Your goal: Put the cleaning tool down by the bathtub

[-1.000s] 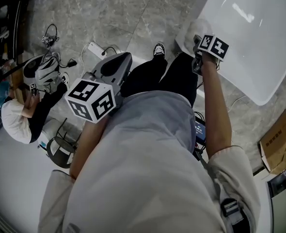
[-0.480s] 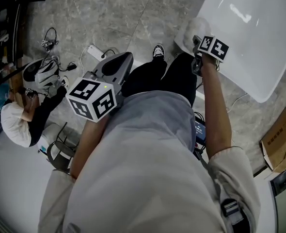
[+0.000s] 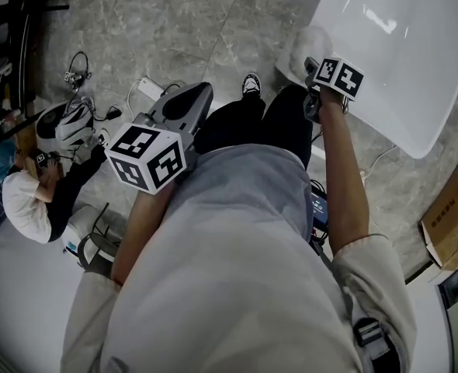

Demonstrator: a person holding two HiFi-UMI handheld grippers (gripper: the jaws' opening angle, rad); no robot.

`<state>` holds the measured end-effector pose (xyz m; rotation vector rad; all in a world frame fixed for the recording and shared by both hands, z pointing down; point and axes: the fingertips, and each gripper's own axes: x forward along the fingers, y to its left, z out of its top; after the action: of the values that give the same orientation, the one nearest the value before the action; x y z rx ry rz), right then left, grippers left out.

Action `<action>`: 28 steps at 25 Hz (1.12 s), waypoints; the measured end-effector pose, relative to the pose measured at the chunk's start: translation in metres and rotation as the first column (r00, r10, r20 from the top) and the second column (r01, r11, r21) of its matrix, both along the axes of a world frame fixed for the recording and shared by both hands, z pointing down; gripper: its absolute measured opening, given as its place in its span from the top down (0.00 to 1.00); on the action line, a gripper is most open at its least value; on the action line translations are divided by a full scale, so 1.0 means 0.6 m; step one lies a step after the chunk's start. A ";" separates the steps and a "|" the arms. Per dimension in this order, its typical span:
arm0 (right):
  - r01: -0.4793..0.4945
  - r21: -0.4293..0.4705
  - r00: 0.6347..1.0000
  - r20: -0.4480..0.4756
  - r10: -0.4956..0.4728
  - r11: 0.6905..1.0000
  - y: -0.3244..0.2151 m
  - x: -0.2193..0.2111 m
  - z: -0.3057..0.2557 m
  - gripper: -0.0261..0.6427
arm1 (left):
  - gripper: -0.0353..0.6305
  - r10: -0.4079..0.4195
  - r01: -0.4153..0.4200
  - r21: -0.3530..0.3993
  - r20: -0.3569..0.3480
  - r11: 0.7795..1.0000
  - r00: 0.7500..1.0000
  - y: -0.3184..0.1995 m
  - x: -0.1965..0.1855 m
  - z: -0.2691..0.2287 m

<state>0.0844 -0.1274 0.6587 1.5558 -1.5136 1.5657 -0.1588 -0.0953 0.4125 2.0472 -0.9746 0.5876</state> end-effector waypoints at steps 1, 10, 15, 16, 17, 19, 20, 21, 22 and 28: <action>-0.001 0.002 1.000 0.002 0.001 1.000 0.000 0.000 -0.002 0.71 | 0.94 0.003 -0.003 0.002 -0.003 1.000 1.000 -0.001 0.001 -0.001; -0.007 0.018 1.000 0.020 0.006 1.000 -0.002 -0.002 -0.021 0.71 | 0.94 0.016 -0.015 0.019 -0.027 1.000 1.000 -0.011 0.011 -0.007; -0.004 0.032 1.000 0.017 0.004 0.999 -0.002 0.003 -0.036 0.71 | 0.94 0.022 -0.021 0.027 -0.040 0.999 0.999 -0.016 0.018 -0.010; -0.004 0.037 1.000 0.020 0.004 0.999 -0.002 0.003 -0.039 0.71 | 0.94 0.023 -0.022 0.028 -0.042 0.999 0.999 -0.016 0.019 -0.010; -0.003 0.042 1.000 0.024 0.002 0.999 -0.001 0.003 -0.043 0.71 | 0.94 0.025 -0.024 0.029 -0.044 0.999 0.999 -0.016 0.020 -0.010; 0.006 0.053 0.999 0.033 -0.008 0.999 -0.001 0.002 -0.053 0.71 | 0.94 0.029 -0.027 0.032 -0.051 0.999 0.998 -0.017 0.023 -0.013; 0.008 0.060 0.999 0.035 -0.010 0.998 -0.002 0.002 -0.059 0.71 | 0.94 0.031 -0.029 0.034 -0.054 0.999 0.998 -0.019 0.025 -0.015; 0.008 0.067 0.999 0.036 -0.011 0.998 -0.003 0.003 -0.066 0.71 | 0.94 0.032 -0.030 0.037 -0.058 0.999 0.998 -0.020 0.026 -0.018; 0.006 0.073 0.999 0.037 -0.009 0.997 -0.003 0.004 -0.073 0.71 | 0.94 0.034 -0.032 0.040 -0.062 0.999 0.997 -0.021 0.027 -0.021; 0.013 0.117 0.997 0.068 -0.021 0.993 -0.007 0.002 -0.105 0.72 | 0.94 0.047 -0.043 0.054 -0.075 0.998 0.996 -0.028 0.037 -0.027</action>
<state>0.0857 -0.1316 0.5956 1.5610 -1.6797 1.5613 -0.1369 -0.1123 0.3965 2.1270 -0.9095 0.5081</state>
